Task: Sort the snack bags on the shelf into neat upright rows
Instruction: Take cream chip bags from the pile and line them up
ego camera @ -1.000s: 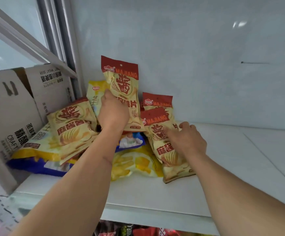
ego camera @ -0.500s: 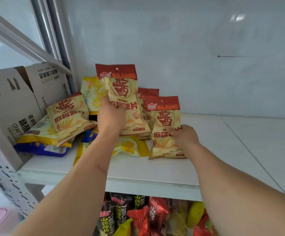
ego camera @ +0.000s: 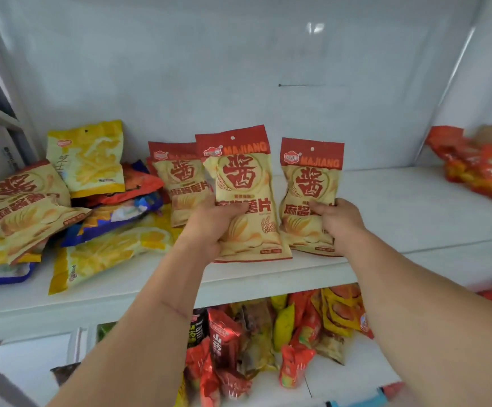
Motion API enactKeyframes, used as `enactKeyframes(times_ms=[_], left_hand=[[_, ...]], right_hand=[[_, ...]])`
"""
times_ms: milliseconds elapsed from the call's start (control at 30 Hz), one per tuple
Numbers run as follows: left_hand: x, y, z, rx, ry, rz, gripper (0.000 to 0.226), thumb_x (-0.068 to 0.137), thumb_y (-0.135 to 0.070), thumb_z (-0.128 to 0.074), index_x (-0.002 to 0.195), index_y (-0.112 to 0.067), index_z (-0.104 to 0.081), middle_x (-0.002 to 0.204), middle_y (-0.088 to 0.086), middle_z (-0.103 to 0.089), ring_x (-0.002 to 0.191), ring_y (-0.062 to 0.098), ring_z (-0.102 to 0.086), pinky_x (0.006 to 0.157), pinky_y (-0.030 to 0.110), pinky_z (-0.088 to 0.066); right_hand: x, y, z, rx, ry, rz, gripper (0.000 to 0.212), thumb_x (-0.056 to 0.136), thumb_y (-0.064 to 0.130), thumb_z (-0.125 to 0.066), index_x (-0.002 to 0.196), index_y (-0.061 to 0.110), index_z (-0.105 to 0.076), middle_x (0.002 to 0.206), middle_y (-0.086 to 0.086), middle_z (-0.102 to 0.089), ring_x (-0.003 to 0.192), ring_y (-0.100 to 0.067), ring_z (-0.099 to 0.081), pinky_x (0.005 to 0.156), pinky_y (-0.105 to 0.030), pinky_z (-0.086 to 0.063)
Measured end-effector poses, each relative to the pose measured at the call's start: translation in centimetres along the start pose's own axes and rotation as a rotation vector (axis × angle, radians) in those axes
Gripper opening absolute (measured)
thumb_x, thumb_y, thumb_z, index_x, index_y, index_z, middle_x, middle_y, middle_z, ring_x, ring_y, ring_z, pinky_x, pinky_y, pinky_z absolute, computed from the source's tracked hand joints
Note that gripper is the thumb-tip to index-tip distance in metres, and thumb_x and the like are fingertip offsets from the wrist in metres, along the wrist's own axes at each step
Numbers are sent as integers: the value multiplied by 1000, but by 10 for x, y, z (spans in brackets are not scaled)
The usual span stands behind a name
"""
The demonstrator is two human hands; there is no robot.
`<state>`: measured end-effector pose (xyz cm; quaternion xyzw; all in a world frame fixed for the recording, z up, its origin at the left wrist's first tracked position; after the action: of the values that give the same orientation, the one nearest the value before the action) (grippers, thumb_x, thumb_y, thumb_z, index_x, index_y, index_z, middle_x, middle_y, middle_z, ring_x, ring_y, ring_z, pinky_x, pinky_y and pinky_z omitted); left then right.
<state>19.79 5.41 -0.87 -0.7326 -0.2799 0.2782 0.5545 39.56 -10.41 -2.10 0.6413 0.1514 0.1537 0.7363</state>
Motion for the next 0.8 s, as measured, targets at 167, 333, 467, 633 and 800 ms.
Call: enactKeyframes(times_ms=[167,333,467,633,800], left_hand=[[2,26,-82,9,158,88,27,85,0,-74,112,-3,-71,101,14,-78,91,32,-76,83,50,-61],[15,45,-172,0,211,113,24,86,-2,-73,110,-5,-72,100,13,-79,90,32,-77,77,46,-62],[30,59,-248,-24,229,107,29,86,-3,-74,114,-4,-70,103,13,-78,91,32,-76,73,44,-63],[48,72,-321,-13,218,92,30,85,-4,-75,115,-6,-70,103,12,-78,91,32,-76,75,45,-62],[77,85,-365,-3,181,88,29,86,-6,-74,114,-5,-69,102,13,-78,91,32,-76,76,44,-62]], right_hand=[[14,-8,74,9,-93,18,16,84,28,-77,94,17,-70,91,-4,-75,80,-26,-73,81,-45,-60],[55,-13,160,18,-155,47,13,83,27,-77,88,18,-69,92,-6,-76,81,-29,-74,80,-49,-60],[98,-12,224,16,-148,88,22,84,25,-76,101,11,-71,94,-7,-75,83,-29,-73,80,-48,-60],[154,-14,283,-12,-120,102,24,86,28,-74,104,12,-70,96,-4,-74,80,-23,-71,64,-30,-54],[204,-25,316,-27,-104,96,23,87,29,-73,103,14,-69,96,-1,-74,81,-20,-70,64,-29,-51]])
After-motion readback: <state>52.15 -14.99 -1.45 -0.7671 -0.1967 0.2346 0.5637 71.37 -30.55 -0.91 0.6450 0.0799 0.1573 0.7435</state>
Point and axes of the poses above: each hand's wrist, its own x-axis towards the middle knuckle, its own z-axis out of the back of the hand, y = z × x, the point moved 6 cm from there along x, towards the middle knuckle
